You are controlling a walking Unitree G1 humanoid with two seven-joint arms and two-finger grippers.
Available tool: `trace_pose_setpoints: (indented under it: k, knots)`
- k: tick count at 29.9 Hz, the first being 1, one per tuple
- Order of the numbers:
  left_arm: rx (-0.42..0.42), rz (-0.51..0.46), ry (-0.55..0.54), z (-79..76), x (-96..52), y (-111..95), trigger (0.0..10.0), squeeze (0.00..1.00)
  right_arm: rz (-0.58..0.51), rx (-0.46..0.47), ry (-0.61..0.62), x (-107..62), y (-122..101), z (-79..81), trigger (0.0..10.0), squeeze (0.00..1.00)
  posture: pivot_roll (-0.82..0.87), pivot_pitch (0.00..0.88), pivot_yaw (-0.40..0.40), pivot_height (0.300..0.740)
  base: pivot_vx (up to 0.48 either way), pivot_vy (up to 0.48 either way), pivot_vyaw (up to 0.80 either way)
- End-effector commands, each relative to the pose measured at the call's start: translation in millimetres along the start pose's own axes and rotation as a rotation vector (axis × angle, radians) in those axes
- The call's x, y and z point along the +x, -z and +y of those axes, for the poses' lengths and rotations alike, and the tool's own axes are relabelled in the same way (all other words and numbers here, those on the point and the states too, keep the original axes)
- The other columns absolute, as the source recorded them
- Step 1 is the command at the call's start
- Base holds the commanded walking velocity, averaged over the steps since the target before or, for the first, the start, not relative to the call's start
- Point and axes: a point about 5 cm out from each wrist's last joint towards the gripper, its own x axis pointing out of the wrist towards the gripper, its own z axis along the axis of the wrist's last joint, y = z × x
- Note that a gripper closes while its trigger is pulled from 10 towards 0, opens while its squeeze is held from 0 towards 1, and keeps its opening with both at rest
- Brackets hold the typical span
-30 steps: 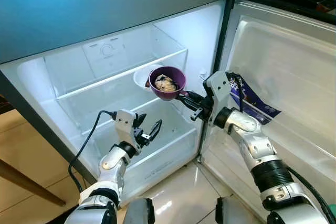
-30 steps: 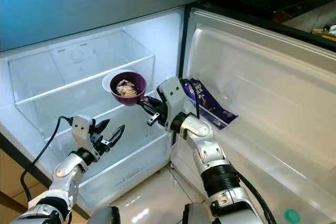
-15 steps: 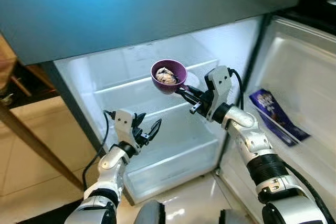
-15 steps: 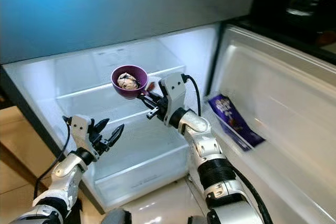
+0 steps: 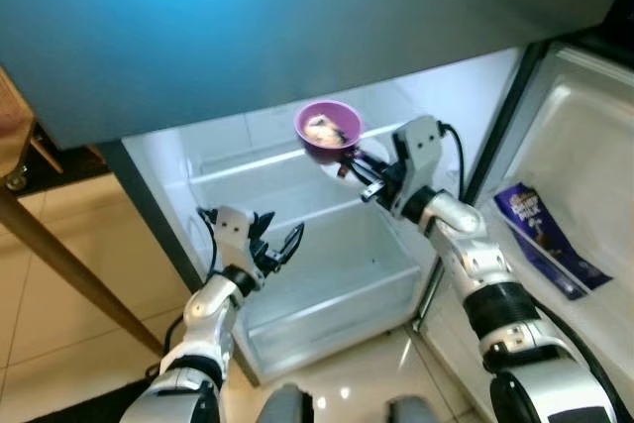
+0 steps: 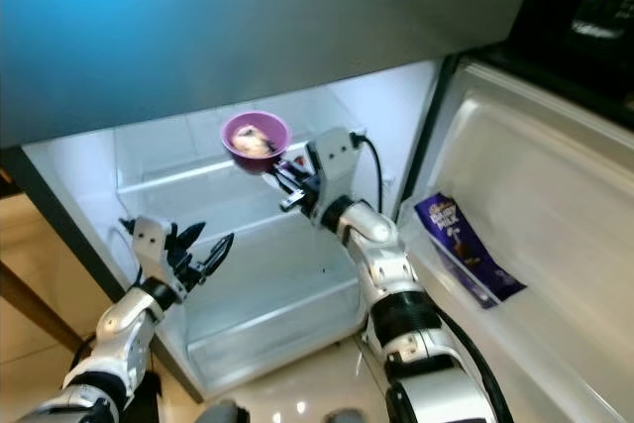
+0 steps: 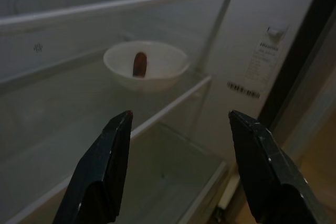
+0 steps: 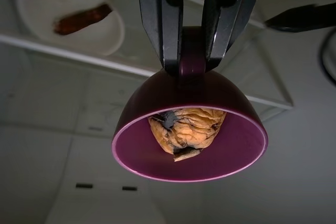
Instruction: Restocking fridge
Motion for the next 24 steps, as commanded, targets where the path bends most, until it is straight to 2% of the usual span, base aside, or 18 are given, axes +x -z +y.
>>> trace_pose_setpoints:
  k: [1, 7, 16, 22, 24]
  knots:
    - [0.005, 0.018, -0.008, 3.6, -4.6, 2, 10.0, 0.00, -0.014, 0.001, 0.020, 0.6, 0, -0.4, 10.0, 0.00, -0.03, 0.056, -0.004, 0.601, 0.000, 0.000, 0.44]
    - [0.002, 0.022, 0.013, -0.6, -2.6, 4, 10.0, 0.00, 0.055, -0.026, 0.091, 1.8, 7, -6.1, 10.0, 0.00, -0.03, 0.057, -0.002, 0.601, 0.000, 0.000, 0.00]
    - [-0.002, 0.023, 0.022, -3.0, -2.5, 5, 10.0, 0.00, 0.081, -0.041, 0.122, 1.8, 10, -8.5, 10.0, 0.00, -0.03, 0.060, -0.003, 0.601, 0.000, 0.000, 0.00]
    - [-0.003, 0.010, 0.054, -6.8, 0.7, 2, 10.0, 0.00, 0.070, -0.044, 0.155, 0.7, 4, -16.9, 10.0, 0.00, -0.03, 0.065, -0.005, 0.601, 0.000, 0.000, 0.00]
    - [-0.001, -0.010, 0.082, -9.4, 3.9, -1, 10.0, 0.00, 0.047, -0.056, 0.121, -0.3, -5, -20.6, 10.0, 0.00, -0.03, 0.067, -0.008, 0.601, 0.000, 0.000, 0.00]
